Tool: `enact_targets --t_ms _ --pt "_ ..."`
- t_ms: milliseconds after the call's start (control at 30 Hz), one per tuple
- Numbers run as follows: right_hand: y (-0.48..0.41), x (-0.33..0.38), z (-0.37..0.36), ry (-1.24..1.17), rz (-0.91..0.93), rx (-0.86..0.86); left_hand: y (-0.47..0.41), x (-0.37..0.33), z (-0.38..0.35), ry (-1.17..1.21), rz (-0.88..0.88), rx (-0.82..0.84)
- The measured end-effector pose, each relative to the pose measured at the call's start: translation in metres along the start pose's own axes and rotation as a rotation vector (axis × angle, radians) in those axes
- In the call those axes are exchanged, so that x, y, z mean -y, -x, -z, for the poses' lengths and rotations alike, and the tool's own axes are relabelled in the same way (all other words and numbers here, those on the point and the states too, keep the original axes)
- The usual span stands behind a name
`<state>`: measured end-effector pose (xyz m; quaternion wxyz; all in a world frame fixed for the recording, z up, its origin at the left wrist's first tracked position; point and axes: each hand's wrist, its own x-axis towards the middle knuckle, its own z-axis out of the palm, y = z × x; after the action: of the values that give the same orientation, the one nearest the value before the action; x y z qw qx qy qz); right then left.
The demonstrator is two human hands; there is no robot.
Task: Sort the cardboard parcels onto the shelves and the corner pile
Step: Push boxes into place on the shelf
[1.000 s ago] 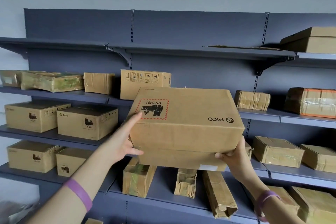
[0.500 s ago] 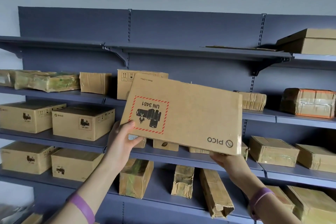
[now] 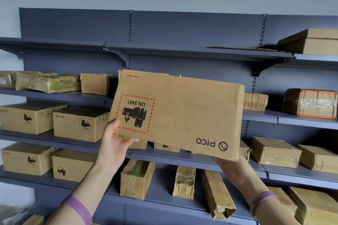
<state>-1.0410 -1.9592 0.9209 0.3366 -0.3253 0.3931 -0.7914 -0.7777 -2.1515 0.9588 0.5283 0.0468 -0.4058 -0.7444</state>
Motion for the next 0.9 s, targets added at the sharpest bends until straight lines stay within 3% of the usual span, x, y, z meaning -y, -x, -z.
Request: enact_targets --t_ms 100,200,267,433,600,767,900 --pt "0.0 -0.007 -0.004 0.034 0.031 -0.064 0.002 0.003 0.0 0.036 0.005 -0.036" --pt "-0.007 -0.01 -0.012 0.017 0.083 -0.341 0.002 0.008 -0.01 0.049 -0.021 -0.118" --pt "-0.005 -0.005 -0.02 0.05 0.055 -0.436 0.001 0.011 -0.015 0.053 -0.036 -0.191" --pt "0.011 0.0 -0.038 0.03 0.168 -0.294 -0.003 0.021 -0.014 0.125 -0.014 -0.32" --pt "0.019 0.011 -0.054 -0.133 0.077 -0.119 -0.008 0.025 -0.015 0.132 -0.039 -0.385" --pt "0.013 0.018 -0.059 -0.342 -0.074 -0.071 -0.009 0.026 -0.014 0.109 -0.05 -0.353" --pt "0.011 0.007 -0.057 -0.362 -0.047 -0.074 -0.012 0.027 -0.011 0.117 -0.02 -0.309"
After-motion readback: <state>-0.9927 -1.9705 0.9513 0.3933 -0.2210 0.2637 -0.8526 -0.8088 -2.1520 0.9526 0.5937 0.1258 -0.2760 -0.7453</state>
